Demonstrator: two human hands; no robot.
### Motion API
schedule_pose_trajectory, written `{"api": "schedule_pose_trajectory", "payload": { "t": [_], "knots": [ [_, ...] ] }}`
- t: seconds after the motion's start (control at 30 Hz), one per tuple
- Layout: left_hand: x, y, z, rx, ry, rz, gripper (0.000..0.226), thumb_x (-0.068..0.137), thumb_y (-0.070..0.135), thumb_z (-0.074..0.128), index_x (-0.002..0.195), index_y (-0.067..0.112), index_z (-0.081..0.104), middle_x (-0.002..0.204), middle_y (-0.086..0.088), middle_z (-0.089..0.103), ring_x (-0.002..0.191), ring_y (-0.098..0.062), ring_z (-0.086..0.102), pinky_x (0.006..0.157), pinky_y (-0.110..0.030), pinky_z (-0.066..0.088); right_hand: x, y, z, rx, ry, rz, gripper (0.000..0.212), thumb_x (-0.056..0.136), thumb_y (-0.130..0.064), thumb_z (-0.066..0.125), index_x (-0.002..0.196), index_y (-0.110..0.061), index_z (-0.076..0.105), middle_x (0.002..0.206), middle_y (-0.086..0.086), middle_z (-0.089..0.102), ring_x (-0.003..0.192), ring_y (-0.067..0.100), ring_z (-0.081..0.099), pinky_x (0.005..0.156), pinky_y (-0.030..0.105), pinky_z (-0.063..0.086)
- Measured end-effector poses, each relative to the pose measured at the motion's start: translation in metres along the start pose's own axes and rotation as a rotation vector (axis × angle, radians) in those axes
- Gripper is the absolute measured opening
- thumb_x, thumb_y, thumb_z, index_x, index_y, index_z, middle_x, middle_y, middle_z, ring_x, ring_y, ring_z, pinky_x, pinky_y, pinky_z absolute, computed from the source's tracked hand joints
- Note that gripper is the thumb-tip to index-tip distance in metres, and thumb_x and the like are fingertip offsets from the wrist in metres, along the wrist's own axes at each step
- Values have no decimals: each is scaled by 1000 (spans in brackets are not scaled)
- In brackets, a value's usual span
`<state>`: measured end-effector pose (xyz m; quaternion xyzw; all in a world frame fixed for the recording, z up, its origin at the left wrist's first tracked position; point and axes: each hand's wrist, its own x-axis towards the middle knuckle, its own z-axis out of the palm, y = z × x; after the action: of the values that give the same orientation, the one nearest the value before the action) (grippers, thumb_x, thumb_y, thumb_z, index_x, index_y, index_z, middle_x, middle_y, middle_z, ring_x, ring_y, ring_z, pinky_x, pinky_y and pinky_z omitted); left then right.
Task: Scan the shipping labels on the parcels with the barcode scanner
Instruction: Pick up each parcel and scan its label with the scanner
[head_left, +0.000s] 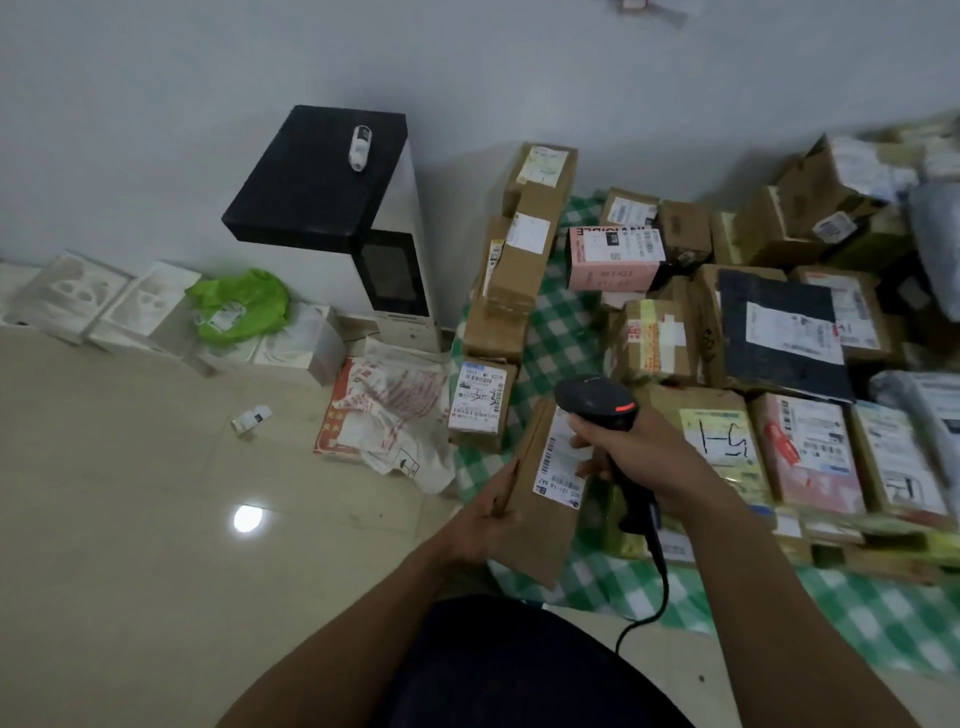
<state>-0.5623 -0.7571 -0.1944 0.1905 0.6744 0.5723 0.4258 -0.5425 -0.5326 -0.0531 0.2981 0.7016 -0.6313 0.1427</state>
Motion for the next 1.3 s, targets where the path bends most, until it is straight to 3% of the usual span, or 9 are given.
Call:
{"api": "schedule_pose_trajectory", "payload": {
  "t": [0.1, 0.17, 0.33, 0.53, 0.67, 0.83, 0.97, 1.07, 1.3],
  "knots": [
    [4, -4, 13, -12, 43, -122, 60, 104, -5, 49, 150, 28, 28, 140, 7, 53, 124, -4, 60, 98, -26, 55, -3, 6, -1, -13, 28, 8, 22, 95, -28, 75, 115, -18, 71, 90, 3, 78, 66, 17, 75, 57, 26, 51],
    [5, -9, 20, -20, 110, -237, 62, 104, 0, 53, 148, 37, 31, 132, 15, 56, 120, -2, 60, 89, -18, 55, -5, 10, -3, 5, 40, 12, 23, 95, -27, 75, 117, -19, 71, 93, 5, 79, 71, 20, 76, 57, 26, 51],
    [16, -12, 20, 149, 197, -431, 25, 96, 23, 68, 106, 41, 54, 114, 11, 66, 111, -15, 62, 105, -38, 51, -12, 11, -7, 27, 60, 2, 20, 95, -29, 75, 115, -25, 71, 95, 4, 79, 74, 21, 77, 59, 26, 51],
    [21, -7, 12, 425, 229, -398, 39, 90, 19, 72, 125, 20, 54, 127, -5, 60, 122, -25, 59, 100, -35, 50, -18, 11, -18, 61, 73, -42, 13, 96, -31, 75, 108, -33, 70, 91, -3, 80, 77, 22, 78, 63, 28, 52],
    [37, 17, 13, 592, 321, -233, 42, 93, 39, 68, 127, 22, 52, 125, 5, 51, 115, -18, 58, 93, -35, 51, -21, 12, -33, 121, 140, -56, 22, 94, -32, 76, 115, -31, 70, 93, -2, 80, 80, 25, 79, 70, 36, 53],
    [96, 77, 22, 492, 331, -24, 33, 97, 27, 69, 126, 24, 54, 120, 6, 52, 107, -17, 61, 87, -35, 55, -18, 15, -56, 190, 242, -59, 20, 93, -30, 78, 112, -28, 72, 91, 0, 80, 83, 25, 79, 94, 55, 59],
    [154, 138, 33, 157, 295, -125, 49, 98, 41, 67, 139, 23, 49, 129, 5, 56, 118, -16, 57, 80, -25, 45, -24, 14, -69, 220, 295, -54, 22, 95, -24, 75, 117, -20, 72, 90, 6, 76, 82, 21, 73, 75, 33, 62],
    [182, 165, 38, 74, 282, -170, 57, 99, 43, 65, 147, 20, 45, 132, 7, 55, 119, -17, 56, 90, -30, 44, -25, 21, -77, 197, 318, -30, 16, 94, -30, 77, 109, -30, 72, 94, 6, 79, 88, 25, 77, 80, 44, 60],
    [208, 153, 43, -93, 226, -303, 69, 94, 46, 71, 153, 29, 39, 147, 2, 56, 128, -24, 57, 109, -47, 48, -20, 26, -89, 195, 325, 1, 23, 94, -32, 76, 114, -37, 65, 100, -2, 78, 83, 14, 78, 64, 30, 54]
  ]
}}
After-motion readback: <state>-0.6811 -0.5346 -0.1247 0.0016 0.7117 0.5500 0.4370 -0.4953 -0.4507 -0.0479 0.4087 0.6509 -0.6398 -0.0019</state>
